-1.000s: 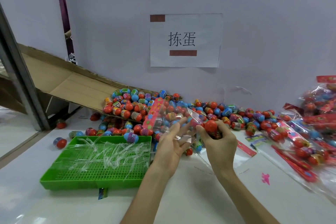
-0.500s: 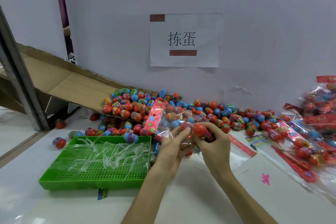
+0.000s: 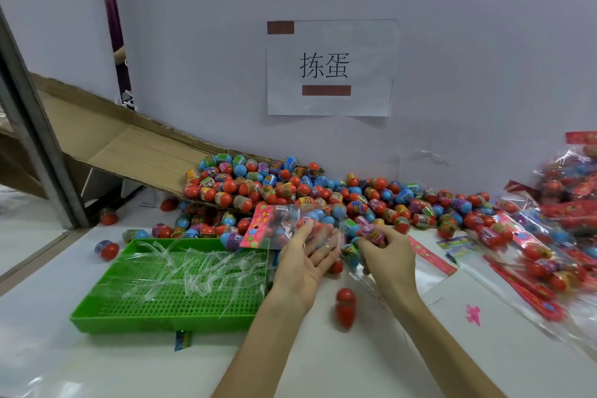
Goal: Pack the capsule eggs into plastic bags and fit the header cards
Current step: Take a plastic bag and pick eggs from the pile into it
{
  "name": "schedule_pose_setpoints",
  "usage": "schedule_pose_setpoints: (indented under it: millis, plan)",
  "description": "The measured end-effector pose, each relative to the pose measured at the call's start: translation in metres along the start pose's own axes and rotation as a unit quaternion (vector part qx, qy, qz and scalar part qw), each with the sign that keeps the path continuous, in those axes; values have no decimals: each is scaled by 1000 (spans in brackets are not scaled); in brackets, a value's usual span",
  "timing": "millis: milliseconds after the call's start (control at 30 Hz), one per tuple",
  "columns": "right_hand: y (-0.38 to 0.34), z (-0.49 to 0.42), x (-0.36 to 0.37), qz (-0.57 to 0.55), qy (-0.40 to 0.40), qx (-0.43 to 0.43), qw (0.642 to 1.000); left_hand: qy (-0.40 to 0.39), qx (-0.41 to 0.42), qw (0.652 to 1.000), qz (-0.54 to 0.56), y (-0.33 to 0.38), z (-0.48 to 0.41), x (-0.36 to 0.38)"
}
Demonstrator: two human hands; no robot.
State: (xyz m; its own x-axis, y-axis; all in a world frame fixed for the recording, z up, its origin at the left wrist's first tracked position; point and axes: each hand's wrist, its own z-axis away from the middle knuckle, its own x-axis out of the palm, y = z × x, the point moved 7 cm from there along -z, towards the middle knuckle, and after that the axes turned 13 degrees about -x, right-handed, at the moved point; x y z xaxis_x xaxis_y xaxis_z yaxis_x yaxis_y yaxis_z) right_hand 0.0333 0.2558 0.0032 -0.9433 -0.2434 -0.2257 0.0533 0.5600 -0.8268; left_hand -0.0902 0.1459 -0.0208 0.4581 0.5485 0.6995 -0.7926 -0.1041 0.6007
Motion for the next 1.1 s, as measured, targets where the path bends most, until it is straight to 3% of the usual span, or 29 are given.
schedule_pose_setpoints:
  millis: [167, 300, 433, 667, 800, 1000, 1100]
  plan:
    - [6, 0, 8, 84, -109, 19, 990, 19, 24, 999, -12, 2, 0, -3]
    - [4, -3, 6, 76, -127, 14, 989, 21, 31, 999, -18, 3, 0, -4]
    - [6, -5, 0, 27, -115, 43, 992, 22, 31, 999, -22, 5, -1, -5]
    - [6, -22, -23, 50, -59, 28, 997, 10, 43, 999, -32, 7, 2, -2]
    - [19, -27, -25, 32, -63, 78, 994, 9, 45, 998, -32, 9, 2, -3]
    - [26, -26, -25, -53, -48, 125, 990, 8, 42, 999, -24, 9, 1, -3]
    - [22, -23, -21, -157, -17, 139, 978, 6, 38, 999, -14, 8, 1, -3]
